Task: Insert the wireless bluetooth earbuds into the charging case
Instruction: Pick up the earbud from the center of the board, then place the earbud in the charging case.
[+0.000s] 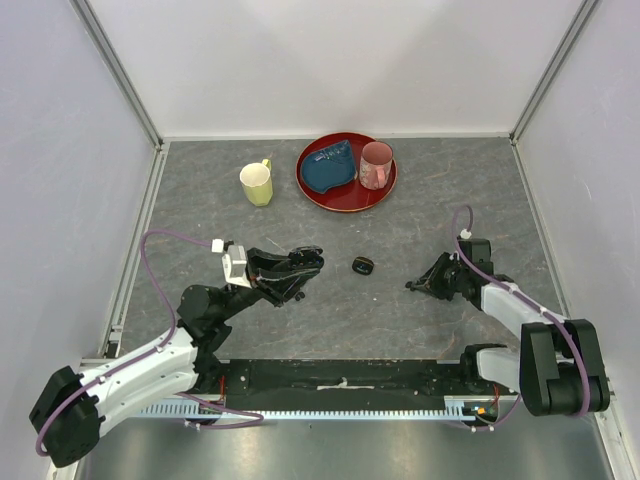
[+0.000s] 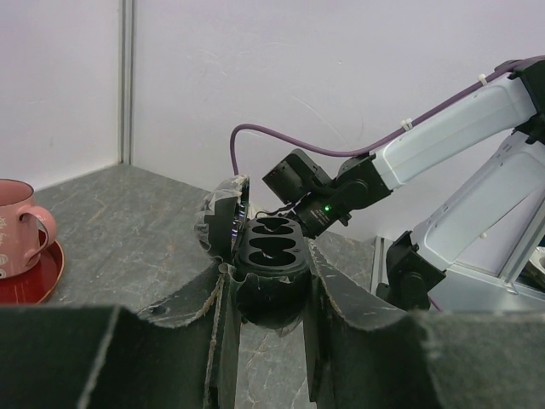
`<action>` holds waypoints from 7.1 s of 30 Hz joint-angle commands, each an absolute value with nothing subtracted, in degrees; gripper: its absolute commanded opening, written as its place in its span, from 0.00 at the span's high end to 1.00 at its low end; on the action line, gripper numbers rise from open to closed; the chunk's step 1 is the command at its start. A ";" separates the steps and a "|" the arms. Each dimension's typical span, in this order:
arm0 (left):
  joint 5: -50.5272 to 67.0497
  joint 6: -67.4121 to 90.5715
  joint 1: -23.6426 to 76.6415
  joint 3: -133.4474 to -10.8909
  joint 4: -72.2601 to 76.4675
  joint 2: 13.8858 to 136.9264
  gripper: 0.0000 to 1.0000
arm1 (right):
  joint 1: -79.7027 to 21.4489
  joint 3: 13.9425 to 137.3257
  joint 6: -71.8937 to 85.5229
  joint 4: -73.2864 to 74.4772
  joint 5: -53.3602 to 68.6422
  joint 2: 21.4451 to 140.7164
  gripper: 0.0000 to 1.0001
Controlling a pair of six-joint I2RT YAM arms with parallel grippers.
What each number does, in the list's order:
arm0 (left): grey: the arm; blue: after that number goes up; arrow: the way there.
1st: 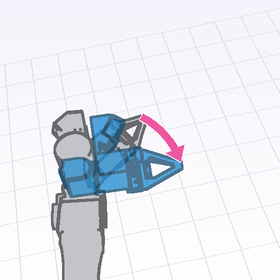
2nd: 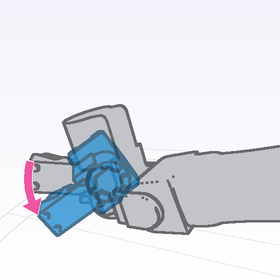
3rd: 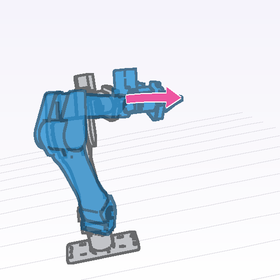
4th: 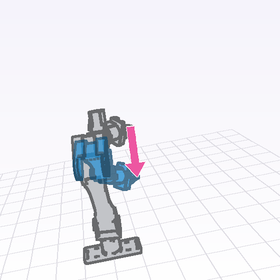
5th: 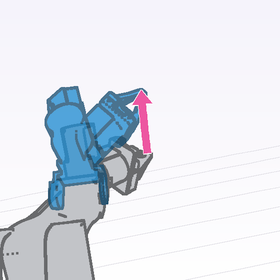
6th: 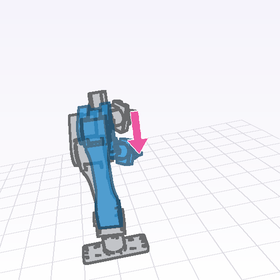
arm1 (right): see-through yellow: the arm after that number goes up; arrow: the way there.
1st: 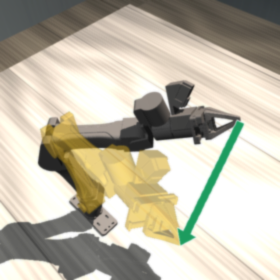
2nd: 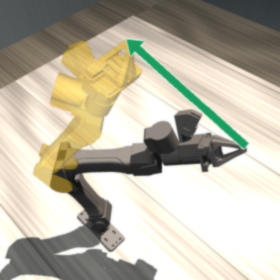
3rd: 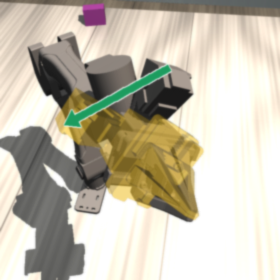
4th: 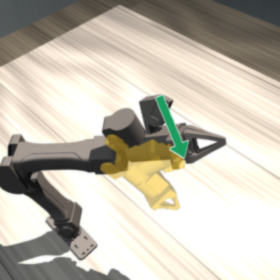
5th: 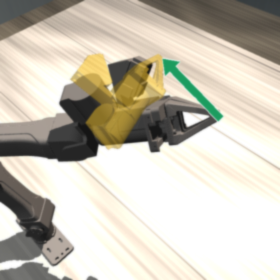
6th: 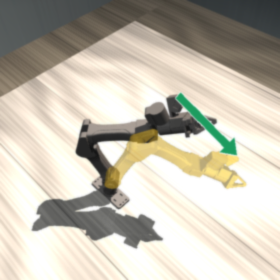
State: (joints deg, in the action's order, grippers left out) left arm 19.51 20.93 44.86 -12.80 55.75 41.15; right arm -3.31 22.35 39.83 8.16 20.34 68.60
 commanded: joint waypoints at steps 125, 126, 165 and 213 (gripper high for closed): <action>32.16 24.34 45.18 -18.28 57.13 45.00 0.98 | -26.19 58.18 27.52 -2.73 68.03 54.14 1.00; 33.65 24.43 45.18 -18.54 57.39 45.52 0.98 | -27.24 58.88 26.81 -2.03 68.03 54.40 1.00; 43.15 28.56 45.26 -23.55 61.79 52.91 0.98 | -39.46 63.90 9.32 15.47 55.20 61.26 1.00; 29.01 19.78 45.18 -19.34 49.33 43.51 0.98 | -40.78 69.70 10.80 15.12 28.77 51.07 0.29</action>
